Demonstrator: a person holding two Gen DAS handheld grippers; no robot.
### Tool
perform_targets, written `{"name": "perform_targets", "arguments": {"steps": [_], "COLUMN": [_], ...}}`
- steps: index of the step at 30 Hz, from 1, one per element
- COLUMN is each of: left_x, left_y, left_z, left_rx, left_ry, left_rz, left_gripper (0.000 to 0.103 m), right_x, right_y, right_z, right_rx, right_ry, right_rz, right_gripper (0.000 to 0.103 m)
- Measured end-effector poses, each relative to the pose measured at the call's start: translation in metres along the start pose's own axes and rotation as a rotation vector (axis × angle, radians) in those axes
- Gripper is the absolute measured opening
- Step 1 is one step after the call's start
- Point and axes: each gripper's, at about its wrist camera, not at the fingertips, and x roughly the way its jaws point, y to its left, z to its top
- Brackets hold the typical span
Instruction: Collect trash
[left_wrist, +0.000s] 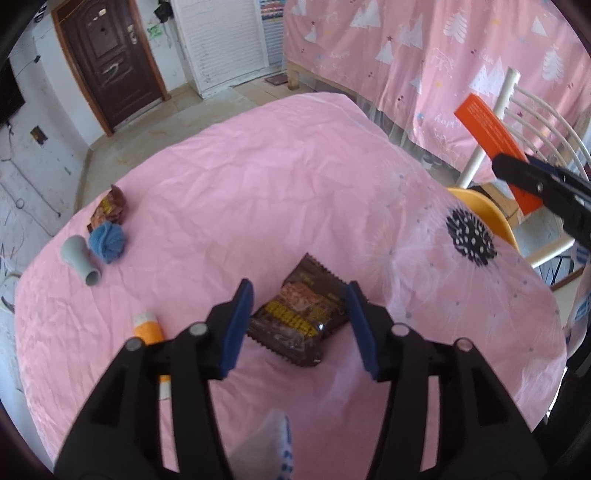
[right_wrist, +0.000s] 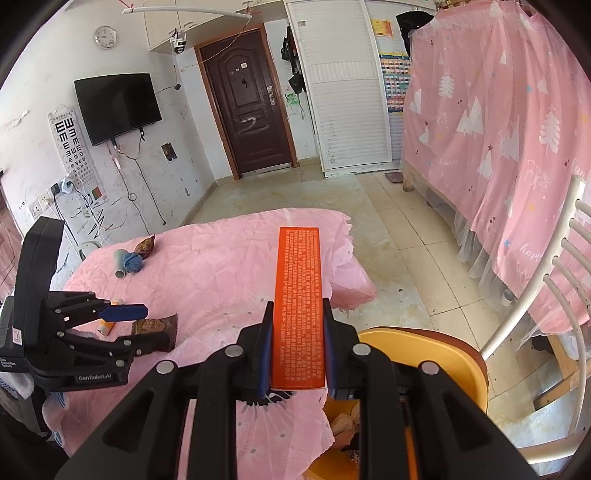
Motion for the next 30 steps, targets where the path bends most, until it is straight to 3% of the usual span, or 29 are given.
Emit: {"name": "perform_targets", "arguments": {"steps": [3,6,15,30], "left_x": [0.002,0.003,-0.004,-0.044], "left_y": [0.000,0.001,0.003,-0.020], "left_z": [-0.003,-0.004,-0.006,0.013], "left_rx": [0.017,0.026,0.010,0.026], "left_ry": [0.007,0.001,-0.014,-0.120], "left_rz": [-0.025,-0.029,-0.039,-0.042], "left_gripper": [0.062,0.062,0.037,0.034], "right_x": [0.001,0.002,0.002,-0.007], "right_y": [-0.002,-0.004,-0.007,-0.024], "right_z": [-0.001,-0.001,-0.003,-0.008], "right_rx": [0.004,0.005,0.011,0.038], "right_ry": [0.002,0.005,0.001,-0.019], "right_rz": [-0.001,0.002,-0.001,-0.034], "right_gripper": [0.013,0.013,0.013,0.013]}}
